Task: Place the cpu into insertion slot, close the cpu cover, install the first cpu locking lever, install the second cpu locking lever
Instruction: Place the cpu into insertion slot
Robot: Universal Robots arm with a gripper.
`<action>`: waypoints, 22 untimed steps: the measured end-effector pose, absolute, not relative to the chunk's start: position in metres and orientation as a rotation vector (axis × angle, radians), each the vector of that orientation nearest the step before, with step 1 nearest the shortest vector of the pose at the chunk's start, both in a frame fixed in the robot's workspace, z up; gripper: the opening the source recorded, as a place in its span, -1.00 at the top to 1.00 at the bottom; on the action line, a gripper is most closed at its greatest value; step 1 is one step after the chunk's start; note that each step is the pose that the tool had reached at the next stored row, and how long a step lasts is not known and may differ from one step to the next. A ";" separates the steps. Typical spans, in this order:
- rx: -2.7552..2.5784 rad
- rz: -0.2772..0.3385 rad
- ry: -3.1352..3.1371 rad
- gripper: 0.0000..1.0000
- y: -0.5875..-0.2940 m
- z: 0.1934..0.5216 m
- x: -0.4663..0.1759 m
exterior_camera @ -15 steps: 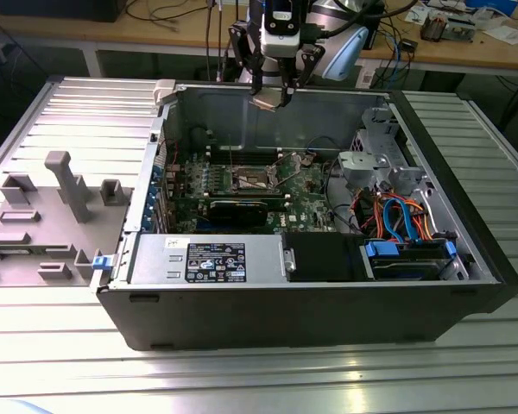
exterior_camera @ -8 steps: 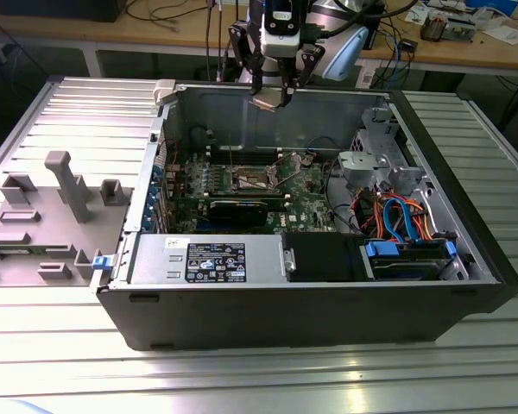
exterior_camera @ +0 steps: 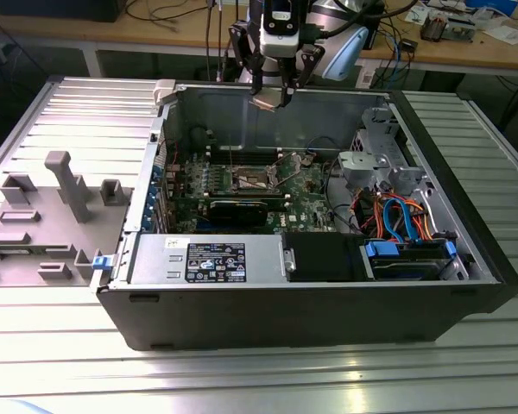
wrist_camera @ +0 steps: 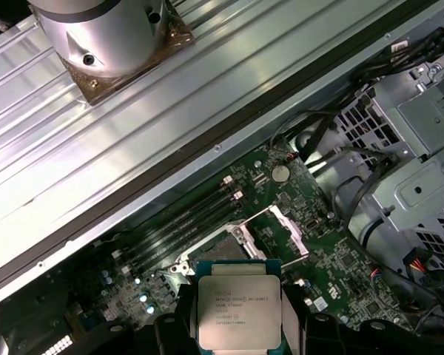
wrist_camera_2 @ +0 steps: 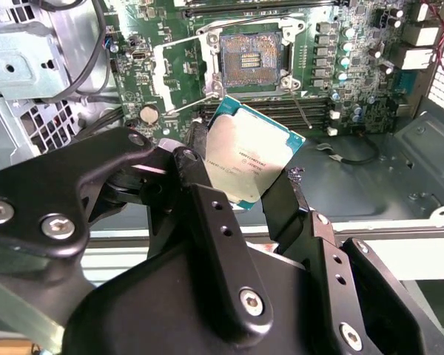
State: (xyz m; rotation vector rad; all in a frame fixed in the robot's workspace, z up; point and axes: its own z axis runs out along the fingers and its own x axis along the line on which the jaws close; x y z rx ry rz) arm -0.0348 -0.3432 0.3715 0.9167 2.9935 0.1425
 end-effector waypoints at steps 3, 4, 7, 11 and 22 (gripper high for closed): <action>0.932 0.142 2.988 -0.08 -0.343 0.372 -0.035; 0.932 0.142 2.988 -0.08 -0.343 0.372 -0.035; 0.935 0.142 2.987 -0.08 -0.343 0.372 -0.035; 0.935 0.142 2.987 -0.08 -0.343 0.372 -0.035; 0.972 0.142 2.974 -0.08 -0.343 0.371 -0.035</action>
